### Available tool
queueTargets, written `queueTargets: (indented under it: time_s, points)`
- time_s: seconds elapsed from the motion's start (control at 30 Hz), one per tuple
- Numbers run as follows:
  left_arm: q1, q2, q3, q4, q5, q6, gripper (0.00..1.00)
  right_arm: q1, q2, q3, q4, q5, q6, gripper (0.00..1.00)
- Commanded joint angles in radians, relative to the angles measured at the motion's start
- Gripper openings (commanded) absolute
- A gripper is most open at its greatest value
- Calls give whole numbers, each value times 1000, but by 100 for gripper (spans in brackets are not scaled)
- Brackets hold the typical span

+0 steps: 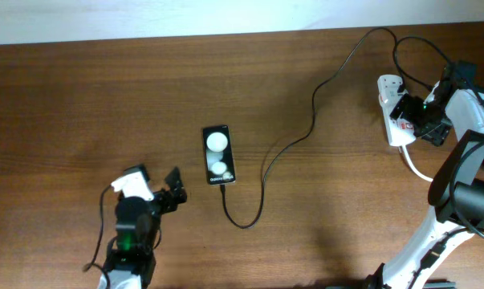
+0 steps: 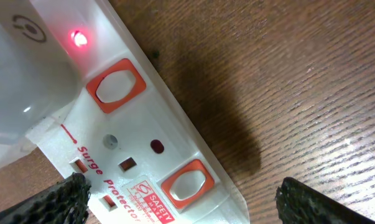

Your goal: Plug charger to phone and switch on socket

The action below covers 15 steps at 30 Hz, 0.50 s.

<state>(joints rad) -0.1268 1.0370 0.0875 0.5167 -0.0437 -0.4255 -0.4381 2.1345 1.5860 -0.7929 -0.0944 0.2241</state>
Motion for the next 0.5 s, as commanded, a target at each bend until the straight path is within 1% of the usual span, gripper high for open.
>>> queueTargets:
  time_s: [0.0, 0.13, 0.23, 0.33, 0.4, 0.47]
  points:
    - [21, -85, -72, 0, -6, 16, 99, -1, 19, -4, -3, 31, -14, 99]
    - [21, -256, -79, -167, -37, 16, 99, -1, 19, -4, -3, 31, -14, 99]
    - [21, -427, -79, -410, -90, 16, 99, -1, 19, -4, -3, 31, -14, 99]
    - [20, -558, -79, -558, -127, 16, 99, -1, 19, -4, -3, 31, -14, 99]
    - [20, -631, -79, -585, -137, 78, 99, -1, 19, -4, -3, 31, -14, 99]
    - [20, -737, -79, -586, -137, 201, 99, -1, 19, -4, -3, 31, -14, 99]
